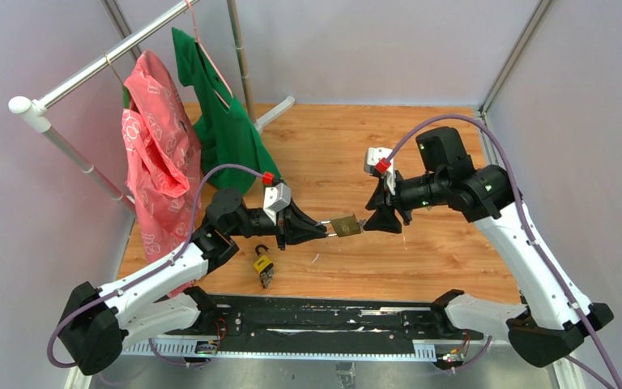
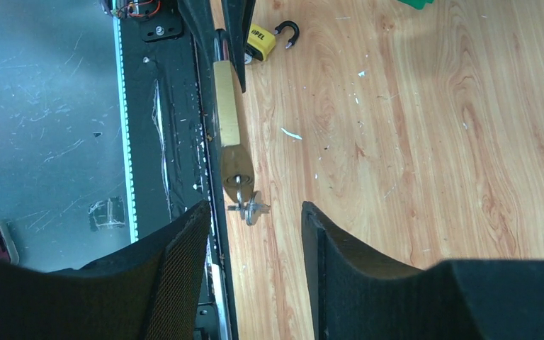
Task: Lock with the key
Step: Lock the lock.
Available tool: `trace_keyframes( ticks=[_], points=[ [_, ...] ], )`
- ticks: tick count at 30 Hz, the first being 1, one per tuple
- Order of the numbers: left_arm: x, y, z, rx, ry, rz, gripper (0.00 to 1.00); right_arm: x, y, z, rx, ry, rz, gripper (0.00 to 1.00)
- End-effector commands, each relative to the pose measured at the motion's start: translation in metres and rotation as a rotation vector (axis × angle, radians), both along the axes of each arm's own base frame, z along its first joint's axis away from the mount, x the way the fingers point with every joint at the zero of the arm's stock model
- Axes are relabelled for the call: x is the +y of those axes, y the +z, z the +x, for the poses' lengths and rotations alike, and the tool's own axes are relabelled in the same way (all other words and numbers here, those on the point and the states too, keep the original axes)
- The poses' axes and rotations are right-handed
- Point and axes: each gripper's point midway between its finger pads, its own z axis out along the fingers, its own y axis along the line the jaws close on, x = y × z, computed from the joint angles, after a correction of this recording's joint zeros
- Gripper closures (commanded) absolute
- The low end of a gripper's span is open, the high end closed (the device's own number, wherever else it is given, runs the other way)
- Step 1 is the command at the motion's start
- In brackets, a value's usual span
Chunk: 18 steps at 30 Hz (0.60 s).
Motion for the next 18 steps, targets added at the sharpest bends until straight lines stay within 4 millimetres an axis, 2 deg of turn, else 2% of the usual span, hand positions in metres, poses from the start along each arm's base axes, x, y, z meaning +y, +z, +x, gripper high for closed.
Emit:
trace_keyframes(
  ticks=[1,4,7,12,14,16,18],
  points=[
    [-0.001,0.035,-0.004,-0.109,-0.025,-0.089,1.0,0.011,0.002,-0.002,0.011,0.03,0.012,0.47],
    [-0.001,0.035,-0.005,-0.107,-0.027,-0.089,1.0,0.016,0.001,-0.001,0.016,0.044,0.011,0.49],
    [0.0,0.036,-0.006,-0.107,-0.026,-0.091,1.0,0.016,-0.005,-0.001,0.033,0.051,-0.008,0.59],
    [0.0,0.04,-0.006,-0.109,-0.023,-0.095,1.0,0.013,-0.014,-0.005,0.065,0.054,-0.039,0.84],
    [0.0,0.04,-0.005,-0.11,-0.02,-0.096,1.0,0.012,-0.016,-0.008,0.08,0.065,-0.045,0.99],
    [0.0,0.038,-0.005,-0.109,-0.019,-0.088,1.0,0.009,-0.015,-0.012,0.088,0.073,-0.057,1.0],
    [0.001,0.03,-0.003,-0.115,-0.011,-0.054,1.0,0.002,-0.015,-0.005,0.046,0.021,-0.084,1.0]
  ],
)
